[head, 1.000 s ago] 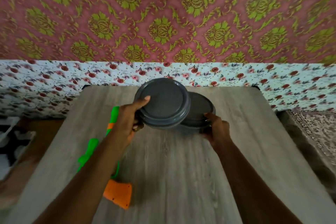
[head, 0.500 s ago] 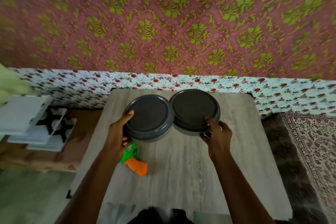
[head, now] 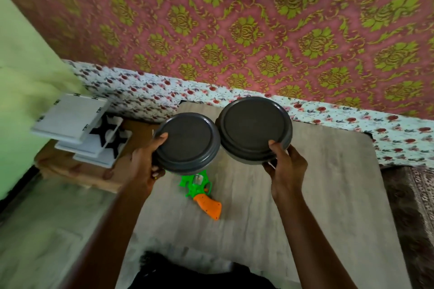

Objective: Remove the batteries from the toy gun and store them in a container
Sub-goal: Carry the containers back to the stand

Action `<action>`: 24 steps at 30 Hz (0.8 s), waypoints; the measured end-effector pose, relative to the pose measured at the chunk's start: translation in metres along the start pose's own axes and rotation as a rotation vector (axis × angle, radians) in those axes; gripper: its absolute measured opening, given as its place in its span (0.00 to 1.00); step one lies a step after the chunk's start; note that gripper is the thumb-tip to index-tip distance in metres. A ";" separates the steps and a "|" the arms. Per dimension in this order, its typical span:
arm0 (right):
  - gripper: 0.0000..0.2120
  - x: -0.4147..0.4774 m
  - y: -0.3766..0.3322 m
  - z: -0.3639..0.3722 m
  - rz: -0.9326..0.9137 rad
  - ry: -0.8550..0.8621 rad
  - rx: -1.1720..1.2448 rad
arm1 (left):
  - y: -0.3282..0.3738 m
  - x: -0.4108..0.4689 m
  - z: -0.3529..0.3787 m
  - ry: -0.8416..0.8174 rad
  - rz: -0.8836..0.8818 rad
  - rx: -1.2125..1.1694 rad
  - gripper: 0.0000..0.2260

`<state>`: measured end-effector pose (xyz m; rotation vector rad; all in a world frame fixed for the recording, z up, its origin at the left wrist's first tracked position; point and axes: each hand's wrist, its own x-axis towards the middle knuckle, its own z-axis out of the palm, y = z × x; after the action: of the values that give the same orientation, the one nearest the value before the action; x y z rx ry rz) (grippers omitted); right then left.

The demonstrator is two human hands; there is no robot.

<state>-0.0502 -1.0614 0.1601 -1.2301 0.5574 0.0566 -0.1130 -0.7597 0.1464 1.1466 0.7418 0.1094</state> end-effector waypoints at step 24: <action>0.15 -0.144 0.152 0.297 -0.058 0.138 0.130 | 0.152 0.124 -0.290 0.014 -0.096 0.104 0.27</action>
<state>-0.1149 -0.7035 0.1550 -1.1277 0.6353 -0.1128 -0.1448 -0.4114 0.1577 1.2071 0.8214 -0.0021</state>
